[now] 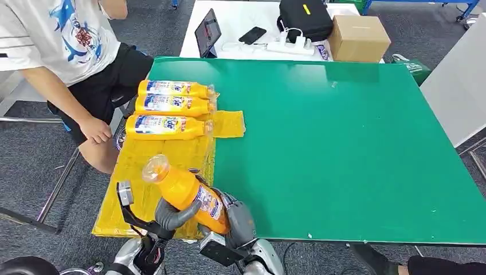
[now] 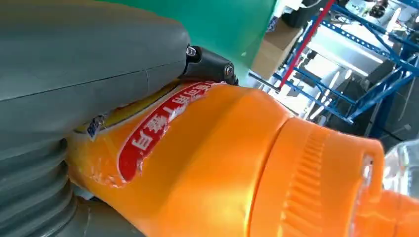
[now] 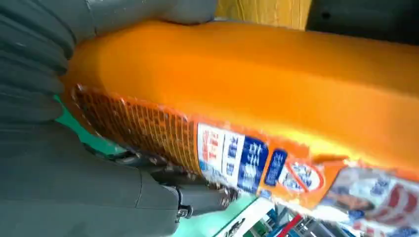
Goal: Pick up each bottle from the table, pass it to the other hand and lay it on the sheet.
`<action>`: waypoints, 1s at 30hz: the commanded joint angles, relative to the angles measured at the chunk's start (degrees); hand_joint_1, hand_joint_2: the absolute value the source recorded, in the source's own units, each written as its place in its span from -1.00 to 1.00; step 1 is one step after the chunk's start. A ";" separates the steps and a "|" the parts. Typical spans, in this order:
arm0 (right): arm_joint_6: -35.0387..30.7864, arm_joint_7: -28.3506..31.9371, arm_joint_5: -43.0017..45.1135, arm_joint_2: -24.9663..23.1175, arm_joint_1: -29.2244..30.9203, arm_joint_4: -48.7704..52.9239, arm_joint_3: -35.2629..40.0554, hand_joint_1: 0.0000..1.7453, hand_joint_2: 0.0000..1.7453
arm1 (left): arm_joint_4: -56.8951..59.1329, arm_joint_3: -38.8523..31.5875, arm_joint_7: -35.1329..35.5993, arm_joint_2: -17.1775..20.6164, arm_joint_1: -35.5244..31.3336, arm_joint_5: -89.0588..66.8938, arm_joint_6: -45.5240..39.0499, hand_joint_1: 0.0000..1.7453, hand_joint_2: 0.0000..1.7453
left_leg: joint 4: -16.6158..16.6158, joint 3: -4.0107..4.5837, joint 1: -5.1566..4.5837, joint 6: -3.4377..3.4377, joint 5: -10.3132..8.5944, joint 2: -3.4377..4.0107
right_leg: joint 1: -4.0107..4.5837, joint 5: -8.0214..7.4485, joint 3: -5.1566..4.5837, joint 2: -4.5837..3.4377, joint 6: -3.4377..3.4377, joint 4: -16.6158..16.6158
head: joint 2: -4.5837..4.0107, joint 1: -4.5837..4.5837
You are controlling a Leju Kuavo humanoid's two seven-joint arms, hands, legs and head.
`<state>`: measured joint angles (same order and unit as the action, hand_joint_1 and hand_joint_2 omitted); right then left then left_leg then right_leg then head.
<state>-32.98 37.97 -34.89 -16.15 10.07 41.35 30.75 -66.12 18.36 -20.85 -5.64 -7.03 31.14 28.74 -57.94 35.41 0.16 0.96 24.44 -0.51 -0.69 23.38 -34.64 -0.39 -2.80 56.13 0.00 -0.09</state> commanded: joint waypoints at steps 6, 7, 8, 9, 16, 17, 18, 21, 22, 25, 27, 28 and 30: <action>15.91 -2.13 11.15 4.67 -3.45 16.92 -4.73 -1.00 -1.00 | -5.87 -2.78 -4.39 -1.39 -0.85 -16.13 -14.58 1.00 1.00 | -0.08 -0.15 0.09 -0.04 0.11 -0.10 | 0.11 0.12 0.24 0.20 0.08 0.00 | 0.00 0.02; 17.04 -2.82 11.71 5.17 -4.30 20.44 -5.39 -1.00 -1.00 | -6.11 -3.67 -3.98 -1.47 -0.93 -17.18 -15.86 1.00 1.00 | -0.10 -0.08 0.07 -0.03 0.10 -0.13 | 0.09 0.12 0.16 0.22 0.08 0.05 | 0.00 0.02; 17.17 -2.91 11.90 5.33 -4.59 21.69 -5.72 -1.00 -1.00 | -6.18 -4.07 -3.91 -1.54 -0.96 -17.42 -16.27 1.00 1.00 | -0.12 -0.10 0.07 -0.03 0.11 -0.15 | 0.09 0.14 0.20 0.24 0.08 0.05 | 0.00 0.00; 17.66 -3.01 12.32 5.61 -4.85 23.13 -6.05 -1.00 -1.00 | -6.24 -4.65 -3.97 -1.64 -1.02 -17.78 -16.92 1.00 1.00 | -0.06 0.00 0.03 -0.02 0.04 -0.10 | 0.04 0.06 0.06 0.15 0.05 0.03 | 0.00 0.02; 18.49 -1.59 18.30 6.30 -9.24 38.94 -11.47 -1.00 -1.00 | -7.64 -11.31 -6.46 -2.90 -2.46 -24.67 -28.51 1.00 1.00 | -0.10 -0.09 0.06 -0.03 0.09 -0.17 | 0.08 0.12 0.19 0.25 0.08 0.05 | 0.00 0.02; 18.07 -1.59 18.44 6.22 -9.91 40.77 -12.06 -1.00 -1.00 | -7.65 -12.10 -6.22 -3.04 -2.76 -25.06 -29.44 1.00 1.00 | -0.06 0.04 0.01 -0.02 0.02 -0.12 | 0.01 0.05 0.01 0.16 0.04 0.05 | 0.00 0.02; 17.86 -1.63 18.61 6.16 -10.26 41.77 -12.46 -1.00 -1.00 | -7.50 -12.63 -6.32 -3.11 -3.07 -25.73 -30.41 1.00 1.00 | -0.13 -0.02 0.06 -0.04 0.09 -0.15 | 0.07 0.12 0.11 0.21 0.08 0.08 | 0.00 0.04; 16.03 -0.79 19.51 5.61 -11.10 43.89 -14.24 -1.00 -1.00 | -6.48 -15.09 -8.88 -3.68 -4.87 -32.20 -39.19 1.00 1.00 | -0.05 0.01 0.04 -0.03 0.02 -0.13 | 0.05 0.05 0.06 0.17 0.05 0.02 | 0.00 0.04; 14.69 0.75 20.21 5.10 -11.42 45.05 -15.05 -1.00 -1.00 | -6.17 -16.07 -9.46 -3.73 -5.66 -34.29 -42.18 1.00 1.00 | -0.07 -0.07 0.05 -0.03 0.06 -0.16 | 0.07 0.10 0.17 0.22 0.07 0.03 | 0.00 0.02; -7.02 2.03 22.81 5.39 -11.71 58.97 -13.49 -1.00 -1.00 | -5.22 -17.53 -10.71 -2.61 -8.88 -44.78 -50.50 1.00 1.00 | -0.11 -0.13 0.08 -0.06 0.11 -0.14 | 0.10 0.13 0.22 0.22 0.10 0.07 | 0.00 0.02; -7.02 2.03 23.56 3.27 -12.62 62.00 -17.33 -1.00 -1.00 | -4.42 -17.28 -10.48 -1.28 -10.22 -51.75 -53.22 1.00 1.00 | -0.21 0.12 0.04 -0.05 0.07 -0.12 | 0.05 0.11 -0.06 0.18 0.08 0.21 | 0.00 0.02; -7.02 2.03 24.18 2.76 -12.79 62.39 -19.01 -1.00 -1.00 | -3.81 -17.75 -10.25 -0.91 -10.79 -55.83 -55.33 1.00 1.00 | -0.09 0.12 0.00 -0.04 -0.02 -0.16 | 0.01 0.04 -0.07 0.18 0.05 0.10 | 0.00 0.00; -7.02 2.03 25.26 2.07 -12.87 61.64 -21.12 -1.00 1.00 | -2.78 -16.85 -9.53 0.53 -11.15 -62.81 -56.86 1.00 1.00 | -0.04 -0.01 0.04 -0.04 0.01 -0.16 | 0.05 0.04 0.10 0.14 0.05 0.01 | 0.00 0.02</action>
<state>-38.65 39.93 -12.00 -12.02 -1.48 91.61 18.01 -74.07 4.06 -31.36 -7.69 -11.94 -15.38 -22.21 -57.95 35.45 0.16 0.95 24.41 -0.57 -0.69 23.37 -34.62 -0.37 -2.81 56.14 0.00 -0.07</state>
